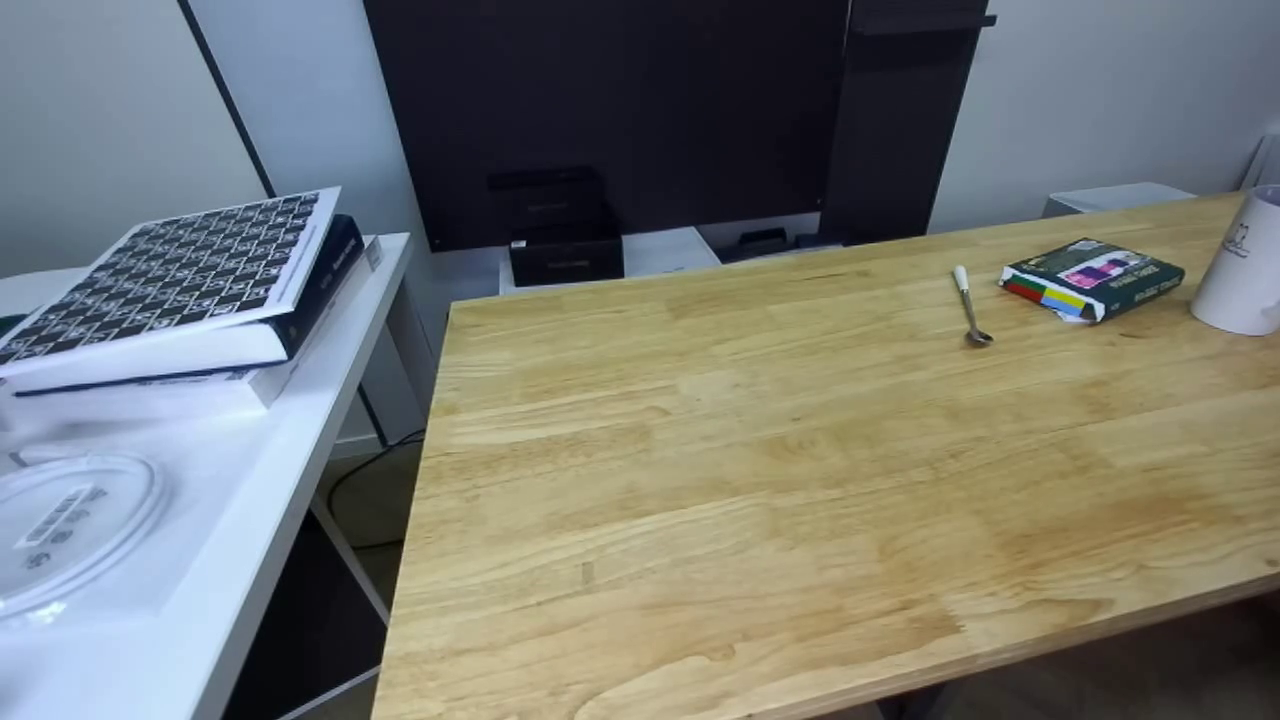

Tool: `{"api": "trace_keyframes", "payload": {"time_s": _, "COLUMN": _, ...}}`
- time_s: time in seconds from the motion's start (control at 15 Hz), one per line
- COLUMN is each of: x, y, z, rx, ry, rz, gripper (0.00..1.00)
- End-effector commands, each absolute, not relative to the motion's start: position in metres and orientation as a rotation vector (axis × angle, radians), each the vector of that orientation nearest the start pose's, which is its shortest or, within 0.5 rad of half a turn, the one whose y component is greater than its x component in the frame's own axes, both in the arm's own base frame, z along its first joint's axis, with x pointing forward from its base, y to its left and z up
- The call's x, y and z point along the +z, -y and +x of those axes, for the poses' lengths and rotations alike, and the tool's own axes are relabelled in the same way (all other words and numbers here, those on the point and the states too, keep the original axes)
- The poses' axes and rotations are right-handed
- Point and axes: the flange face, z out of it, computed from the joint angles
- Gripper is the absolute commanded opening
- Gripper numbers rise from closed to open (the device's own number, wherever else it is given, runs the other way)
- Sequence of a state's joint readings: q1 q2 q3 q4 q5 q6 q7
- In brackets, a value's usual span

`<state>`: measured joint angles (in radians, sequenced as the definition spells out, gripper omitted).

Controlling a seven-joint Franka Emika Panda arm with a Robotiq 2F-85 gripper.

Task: Put the spoon in the cup

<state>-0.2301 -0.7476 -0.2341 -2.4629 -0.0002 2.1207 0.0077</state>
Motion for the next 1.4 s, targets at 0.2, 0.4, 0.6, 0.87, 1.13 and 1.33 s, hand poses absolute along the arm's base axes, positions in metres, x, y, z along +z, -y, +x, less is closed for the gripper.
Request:
{"api": "trace_keyframes", "payload": {"time_s": 0.2, "x": 0.655, "y": 0.28, "z": 0.304, "rx": -0.904, "ry": -1.083, "rz": -2.727, "gripper": 1.0}}
{"api": "trace_keyframes", "payload": {"time_s": 0.4, "x": 0.68, "y": 0.337, "z": 0.287, "rx": -0.972, "ry": -1.213, "rz": -2.621, "gripper": 1.0}}
{"api": "trace_keyframes", "payload": {"time_s": 0.6, "x": 0.697, "y": 0.376, "z": 0.276, "rx": -1.01, "ry": -1.299, "rz": -2.532, "gripper": 1.0}}
{"api": "trace_keyframes", "payload": {"time_s": 0.87, "x": 0.689, "y": 0.375, "z": 0.269, "rx": -1.022, "ry": -1.289, "rz": -2.541, "gripper": 1.0}}
{"api": "trace_keyframes", "payload": {"time_s": 1.13, "x": 0.69, "y": 0.375, "z": 0.273, "rx": -1.02, "ry": -1.287, "rz": -2.546, "gripper": 1.0}}
{"api": "trace_keyframes", "payload": {"time_s": 1.33, "x": 0.69, "y": 0.375, "z": 0.273, "rx": -1.021, "ry": -1.286, "rz": -2.546, "gripper": 1.0}}
